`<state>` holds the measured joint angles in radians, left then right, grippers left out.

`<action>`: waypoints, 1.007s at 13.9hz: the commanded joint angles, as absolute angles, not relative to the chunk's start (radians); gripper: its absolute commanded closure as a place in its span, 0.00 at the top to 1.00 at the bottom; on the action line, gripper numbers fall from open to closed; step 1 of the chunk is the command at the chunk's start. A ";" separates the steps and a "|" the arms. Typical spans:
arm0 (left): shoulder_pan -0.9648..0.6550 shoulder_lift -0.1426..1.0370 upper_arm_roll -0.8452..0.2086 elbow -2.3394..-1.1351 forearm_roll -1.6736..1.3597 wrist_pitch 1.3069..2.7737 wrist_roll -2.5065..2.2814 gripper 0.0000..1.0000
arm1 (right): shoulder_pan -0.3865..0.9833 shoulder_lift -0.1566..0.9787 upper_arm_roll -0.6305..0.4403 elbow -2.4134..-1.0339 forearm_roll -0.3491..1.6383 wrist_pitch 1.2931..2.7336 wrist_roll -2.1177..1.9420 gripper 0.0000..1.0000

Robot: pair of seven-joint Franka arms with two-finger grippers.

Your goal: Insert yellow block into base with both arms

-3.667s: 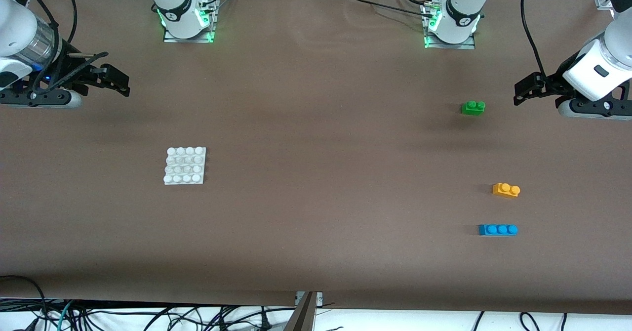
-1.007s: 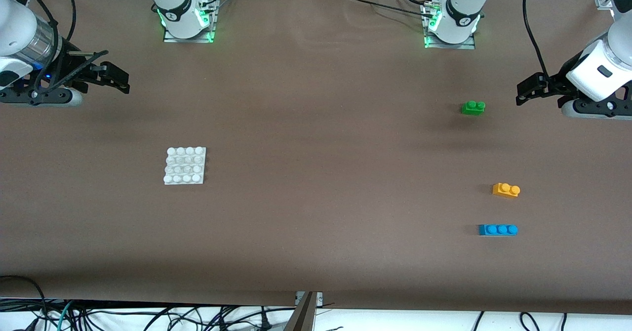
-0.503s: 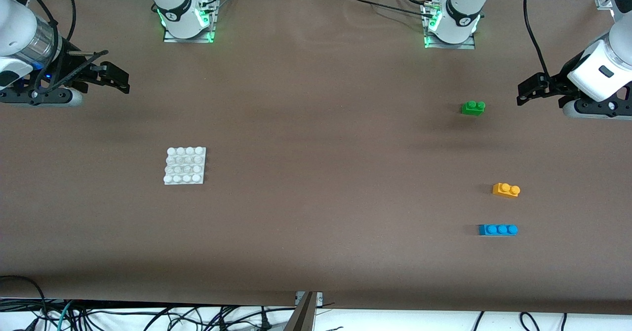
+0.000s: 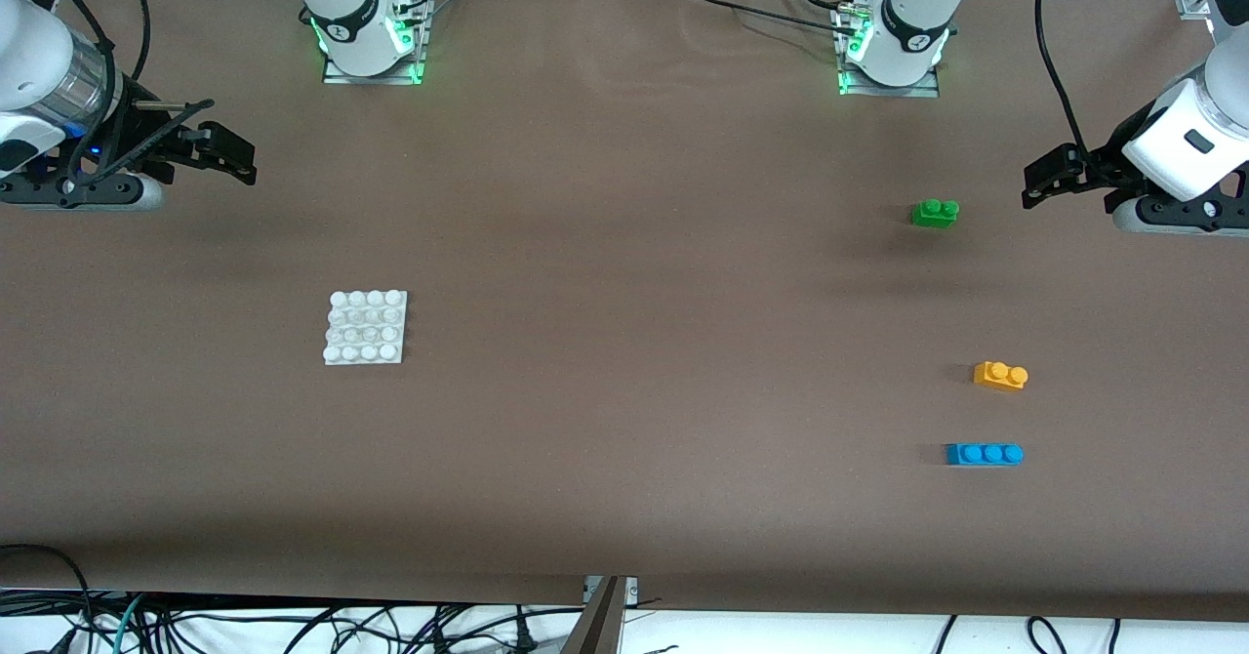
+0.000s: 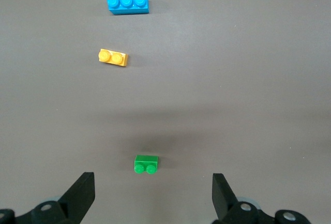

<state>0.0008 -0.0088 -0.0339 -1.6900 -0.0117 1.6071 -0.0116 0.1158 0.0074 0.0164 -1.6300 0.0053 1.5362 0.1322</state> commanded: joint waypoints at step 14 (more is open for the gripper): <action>0.005 -0.003 -0.035 -1.666 0.018 1.586 0.009 1.00 | 0.075 0.262 -0.040 -1.870 0.009 2.064 0.063 0.99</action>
